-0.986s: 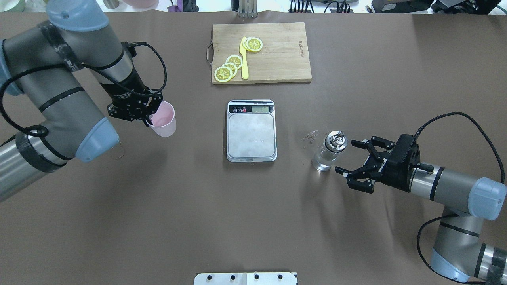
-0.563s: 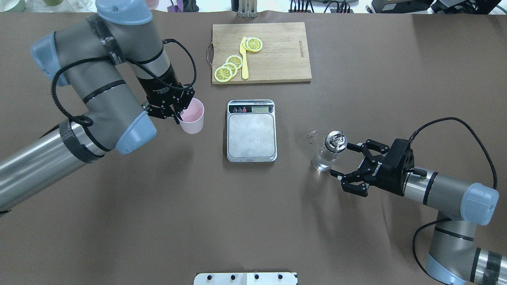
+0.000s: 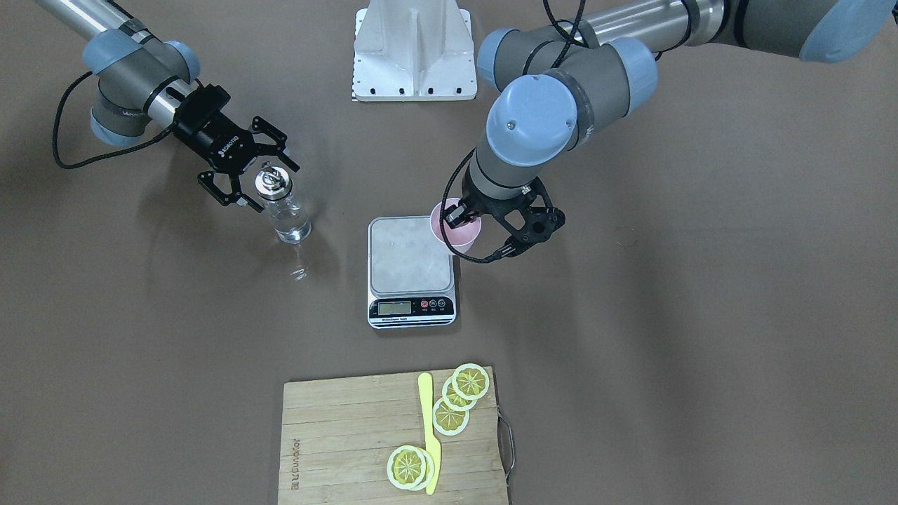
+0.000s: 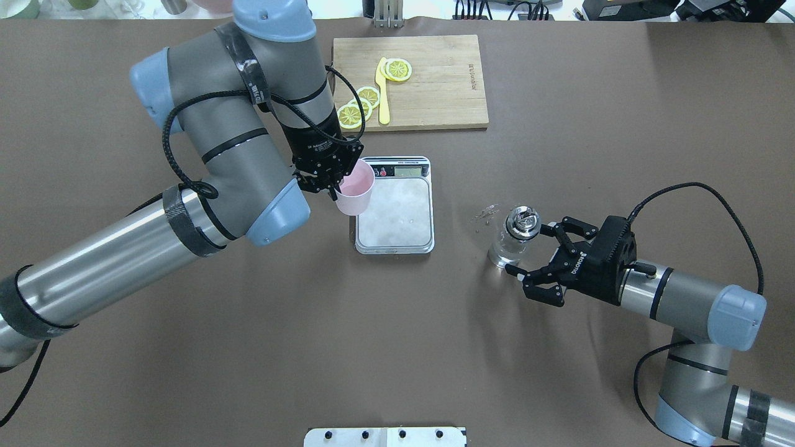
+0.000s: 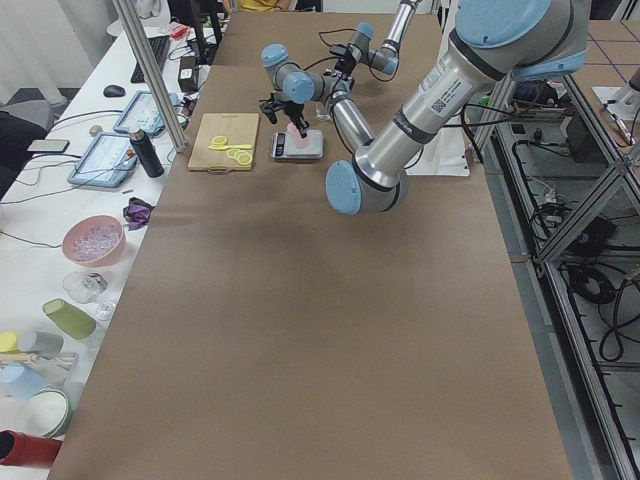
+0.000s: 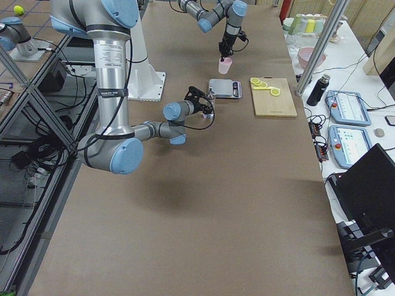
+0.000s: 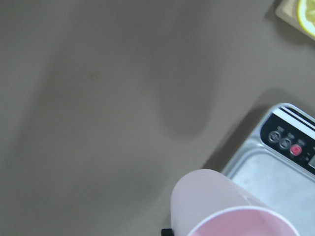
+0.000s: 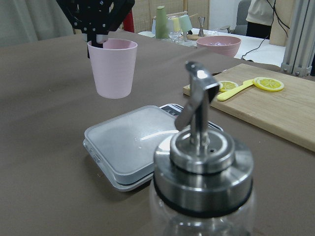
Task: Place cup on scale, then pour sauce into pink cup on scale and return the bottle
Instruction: 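Lift the pink cup toward the scale while the right gripper grasps the dispenser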
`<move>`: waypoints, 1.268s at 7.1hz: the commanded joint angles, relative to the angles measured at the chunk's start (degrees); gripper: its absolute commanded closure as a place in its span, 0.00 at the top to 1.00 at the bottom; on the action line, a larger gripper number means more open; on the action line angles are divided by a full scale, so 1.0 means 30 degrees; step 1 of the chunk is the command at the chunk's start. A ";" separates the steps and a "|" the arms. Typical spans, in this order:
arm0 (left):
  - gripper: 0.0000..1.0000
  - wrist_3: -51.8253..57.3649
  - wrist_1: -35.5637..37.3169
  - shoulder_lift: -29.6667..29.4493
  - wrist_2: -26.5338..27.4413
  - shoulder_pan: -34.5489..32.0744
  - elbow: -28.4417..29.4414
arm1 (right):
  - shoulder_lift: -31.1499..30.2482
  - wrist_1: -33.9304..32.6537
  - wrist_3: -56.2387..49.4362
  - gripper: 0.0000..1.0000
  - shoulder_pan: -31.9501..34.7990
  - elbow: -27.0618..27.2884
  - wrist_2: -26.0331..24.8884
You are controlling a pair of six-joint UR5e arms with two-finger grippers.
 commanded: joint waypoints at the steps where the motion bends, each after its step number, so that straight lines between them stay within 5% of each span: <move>1: 0.00 -0.0303 -0.0793 -0.0692 0.0151 0.0265 0.0660 | 0.0044 0.0050 0.0000 1.00 -0.0001 0.0016 -0.0010; 3: 0.00 -0.0332 -0.3309 -0.0985 0.1409 0.0586 0.2296 | -0.0014 0.0050 -0.0029 1.00 0.0231 -0.0013 0.0019; 9: 0.00 -0.0449 -0.3466 -0.1221 0.1822 0.1348 0.2510 | 0.0626 0.0080 0.0233 1.00 0.0936 -0.0450 -0.0215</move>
